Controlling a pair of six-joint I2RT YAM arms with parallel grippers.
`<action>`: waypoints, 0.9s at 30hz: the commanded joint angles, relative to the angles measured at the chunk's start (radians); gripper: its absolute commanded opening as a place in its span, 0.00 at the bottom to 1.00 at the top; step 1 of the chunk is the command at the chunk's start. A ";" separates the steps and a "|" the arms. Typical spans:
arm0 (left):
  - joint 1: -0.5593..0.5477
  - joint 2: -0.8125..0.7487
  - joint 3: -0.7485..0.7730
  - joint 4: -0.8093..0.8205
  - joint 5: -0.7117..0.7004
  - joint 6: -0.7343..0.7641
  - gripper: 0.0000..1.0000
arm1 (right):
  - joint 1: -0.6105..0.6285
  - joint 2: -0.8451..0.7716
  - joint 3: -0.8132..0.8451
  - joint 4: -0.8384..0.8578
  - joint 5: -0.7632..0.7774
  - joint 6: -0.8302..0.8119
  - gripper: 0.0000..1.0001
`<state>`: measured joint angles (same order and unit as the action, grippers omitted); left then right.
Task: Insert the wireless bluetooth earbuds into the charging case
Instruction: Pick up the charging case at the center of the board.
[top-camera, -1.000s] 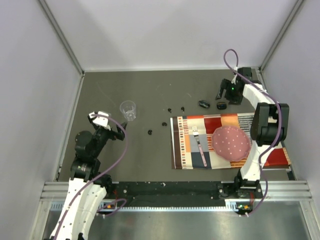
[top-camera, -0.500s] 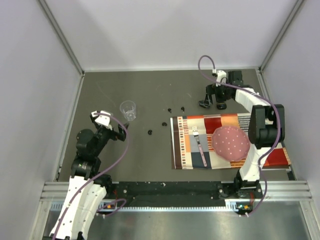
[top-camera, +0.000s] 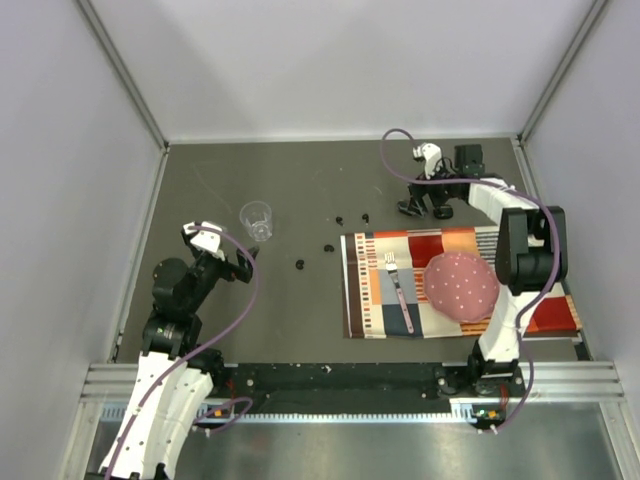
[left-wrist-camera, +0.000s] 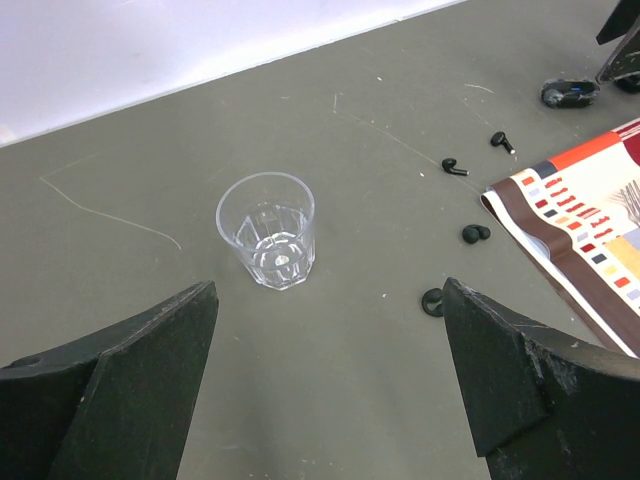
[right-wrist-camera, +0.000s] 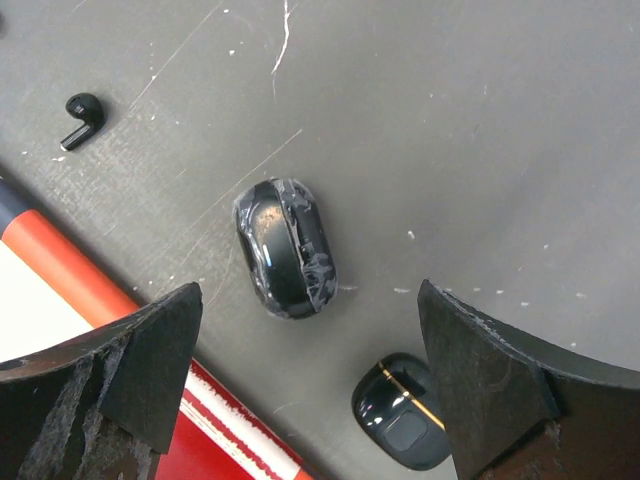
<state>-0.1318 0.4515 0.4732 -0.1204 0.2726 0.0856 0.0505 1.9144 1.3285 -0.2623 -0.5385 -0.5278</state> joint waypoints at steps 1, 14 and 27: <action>-0.002 -0.007 0.022 0.036 0.008 0.016 0.99 | 0.009 0.050 0.145 -0.073 -0.075 -0.078 0.89; 0.000 0.003 0.022 0.036 0.008 0.022 0.99 | 0.077 0.156 0.233 -0.190 0.028 -0.038 0.84; 0.000 0.007 0.024 0.034 0.008 0.025 0.99 | 0.077 0.172 0.218 -0.199 0.103 -0.051 0.82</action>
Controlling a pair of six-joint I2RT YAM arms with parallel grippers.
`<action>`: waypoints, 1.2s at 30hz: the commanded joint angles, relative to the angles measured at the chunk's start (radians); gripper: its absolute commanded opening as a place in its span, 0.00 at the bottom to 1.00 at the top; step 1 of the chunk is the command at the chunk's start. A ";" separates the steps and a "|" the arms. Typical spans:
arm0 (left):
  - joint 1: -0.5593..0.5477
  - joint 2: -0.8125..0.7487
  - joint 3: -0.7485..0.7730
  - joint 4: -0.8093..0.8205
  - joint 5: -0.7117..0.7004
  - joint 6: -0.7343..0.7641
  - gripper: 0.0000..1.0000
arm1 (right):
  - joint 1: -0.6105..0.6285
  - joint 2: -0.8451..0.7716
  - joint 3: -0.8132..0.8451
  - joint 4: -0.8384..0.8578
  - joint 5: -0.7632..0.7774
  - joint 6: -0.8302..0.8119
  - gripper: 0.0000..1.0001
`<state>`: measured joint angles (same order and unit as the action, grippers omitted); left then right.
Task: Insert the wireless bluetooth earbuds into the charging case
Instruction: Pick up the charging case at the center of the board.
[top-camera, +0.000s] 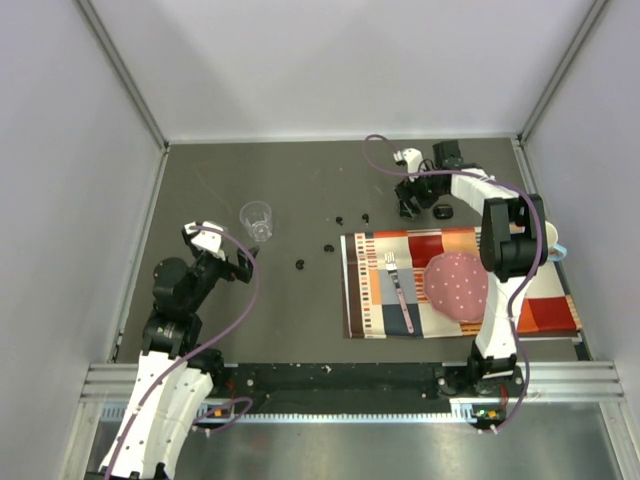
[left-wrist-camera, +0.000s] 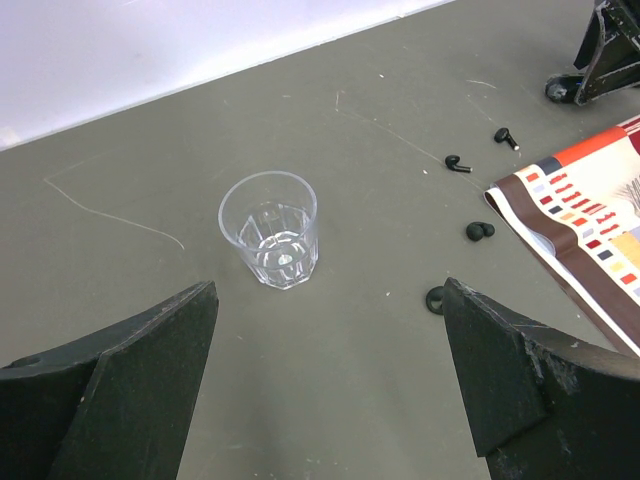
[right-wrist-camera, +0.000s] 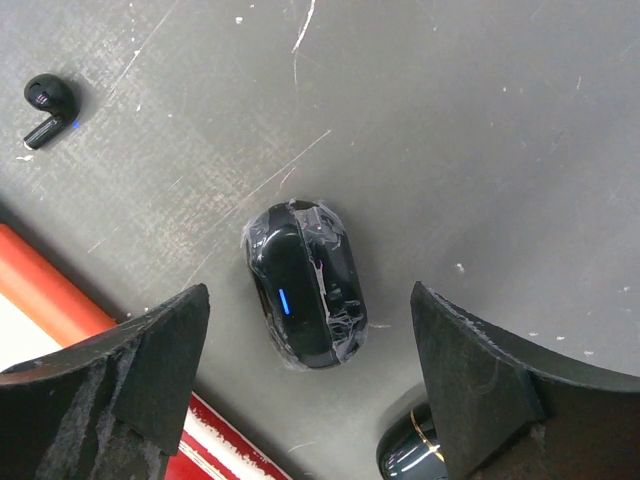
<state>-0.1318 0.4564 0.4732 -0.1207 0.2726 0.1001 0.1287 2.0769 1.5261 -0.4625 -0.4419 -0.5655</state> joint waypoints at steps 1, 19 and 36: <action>0.000 -0.001 0.022 0.036 0.008 0.009 0.99 | 0.000 0.009 0.019 0.001 0.005 -0.011 0.79; 0.000 0.001 0.022 0.035 0.011 0.009 0.99 | 0.022 0.037 0.006 -0.008 0.055 0.021 0.68; -0.002 0.001 0.024 0.035 0.014 0.009 0.99 | 0.034 0.071 0.032 -0.010 0.126 0.056 0.40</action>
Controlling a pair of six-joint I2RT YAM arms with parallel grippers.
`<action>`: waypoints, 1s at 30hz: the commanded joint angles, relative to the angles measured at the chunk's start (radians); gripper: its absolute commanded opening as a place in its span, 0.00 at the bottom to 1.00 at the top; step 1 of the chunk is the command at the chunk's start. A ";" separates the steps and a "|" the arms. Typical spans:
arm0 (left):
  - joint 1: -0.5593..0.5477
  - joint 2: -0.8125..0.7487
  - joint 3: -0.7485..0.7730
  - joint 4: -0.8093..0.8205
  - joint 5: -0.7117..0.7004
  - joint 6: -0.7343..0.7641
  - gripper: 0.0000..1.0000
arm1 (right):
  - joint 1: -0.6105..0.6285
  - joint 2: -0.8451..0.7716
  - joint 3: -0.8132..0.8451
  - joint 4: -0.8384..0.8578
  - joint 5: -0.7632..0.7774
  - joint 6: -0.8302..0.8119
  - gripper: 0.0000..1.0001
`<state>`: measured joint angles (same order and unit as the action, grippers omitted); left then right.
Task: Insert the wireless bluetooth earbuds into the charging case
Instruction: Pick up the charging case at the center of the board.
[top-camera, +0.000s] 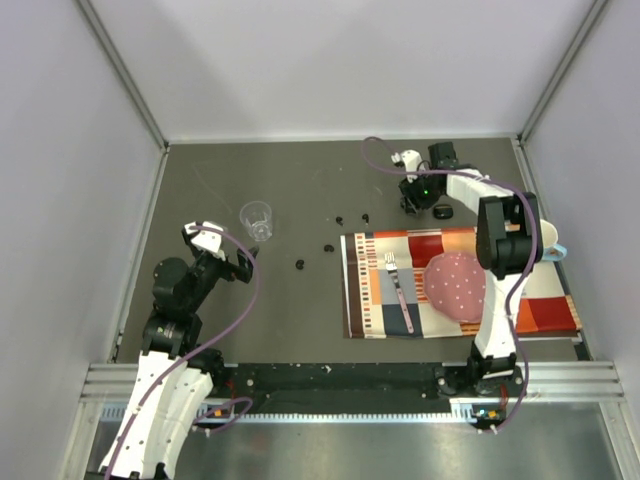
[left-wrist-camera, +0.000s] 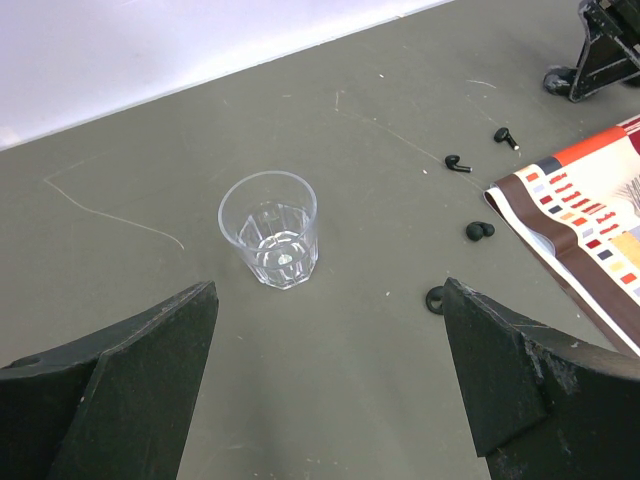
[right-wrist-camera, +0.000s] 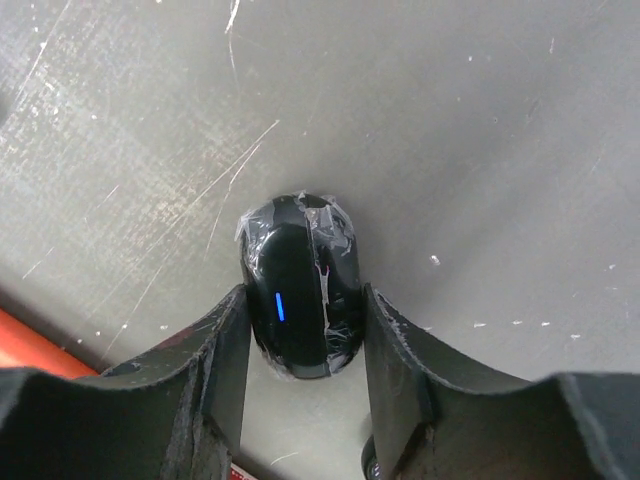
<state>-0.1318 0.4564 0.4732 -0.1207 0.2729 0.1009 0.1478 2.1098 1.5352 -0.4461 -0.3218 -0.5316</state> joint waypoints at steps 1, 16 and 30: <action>0.000 -0.001 0.022 0.035 0.014 0.006 0.99 | 0.013 0.033 0.023 -0.025 0.001 0.022 0.27; -0.002 -0.016 0.034 0.050 -0.001 -0.079 0.99 | 0.087 -0.318 -0.209 0.179 0.096 0.165 0.00; 0.000 0.096 0.237 -0.070 0.060 -0.561 0.99 | 0.136 -0.796 -0.555 0.397 -0.171 0.194 0.00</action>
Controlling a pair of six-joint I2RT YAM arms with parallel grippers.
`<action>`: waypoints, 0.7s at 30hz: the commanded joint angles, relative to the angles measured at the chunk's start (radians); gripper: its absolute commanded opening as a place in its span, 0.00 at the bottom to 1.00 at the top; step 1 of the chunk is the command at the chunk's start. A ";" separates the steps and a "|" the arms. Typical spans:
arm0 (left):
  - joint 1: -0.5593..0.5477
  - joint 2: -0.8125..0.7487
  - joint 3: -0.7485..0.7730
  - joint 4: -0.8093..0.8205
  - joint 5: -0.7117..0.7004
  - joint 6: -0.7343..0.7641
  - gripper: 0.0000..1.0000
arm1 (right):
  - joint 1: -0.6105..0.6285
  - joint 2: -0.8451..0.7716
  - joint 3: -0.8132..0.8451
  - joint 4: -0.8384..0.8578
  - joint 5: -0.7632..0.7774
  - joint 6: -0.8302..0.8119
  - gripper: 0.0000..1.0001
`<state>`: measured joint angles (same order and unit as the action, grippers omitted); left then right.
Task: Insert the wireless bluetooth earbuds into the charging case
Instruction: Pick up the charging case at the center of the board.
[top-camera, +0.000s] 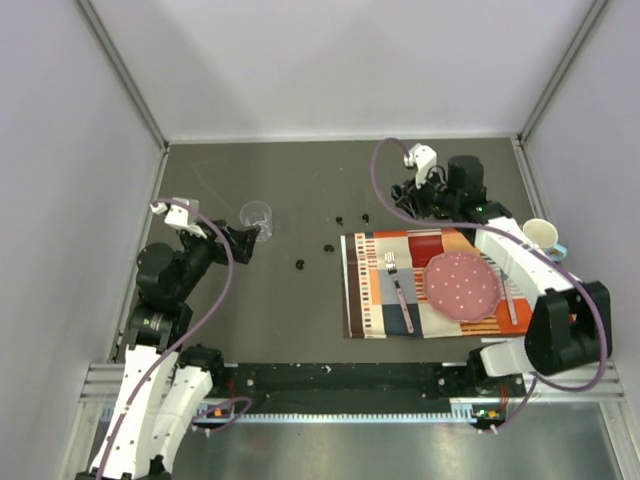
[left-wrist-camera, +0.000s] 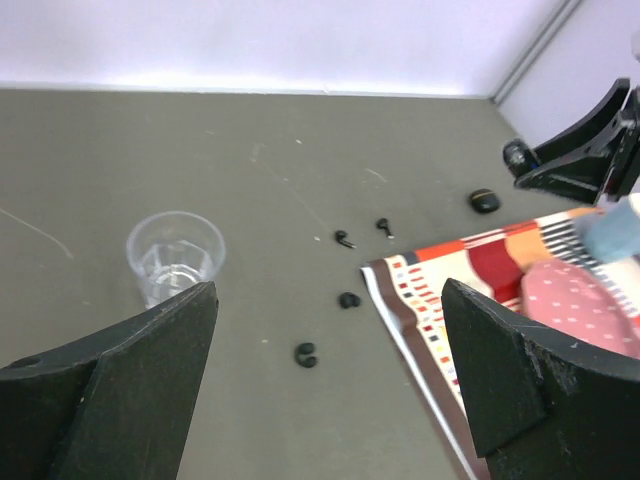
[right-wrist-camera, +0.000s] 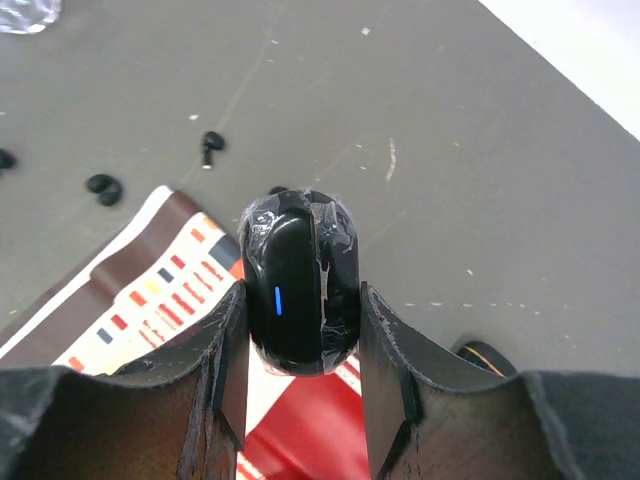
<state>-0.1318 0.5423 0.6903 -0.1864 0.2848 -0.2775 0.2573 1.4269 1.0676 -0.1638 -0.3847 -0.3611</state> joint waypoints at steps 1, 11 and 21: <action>0.001 0.008 0.015 0.004 0.051 -0.205 0.99 | 0.031 -0.158 -0.106 0.130 -0.127 0.028 0.00; 0.000 -0.036 0.009 -0.027 0.057 -0.287 0.99 | 0.209 -0.353 -0.261 0.220 -0.045 0.076 0.00; 0.000 0.050 0.038 -0.161 0.134 -0.258 0.98 | 0.364 -0.471 -0.406 0.276 0.029 0.099 0.00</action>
<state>-0.1318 0.5392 0.6922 -0.2695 0.3782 -0.5442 0.5964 0.9989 0.6670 0.0650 -0.3546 -0.2653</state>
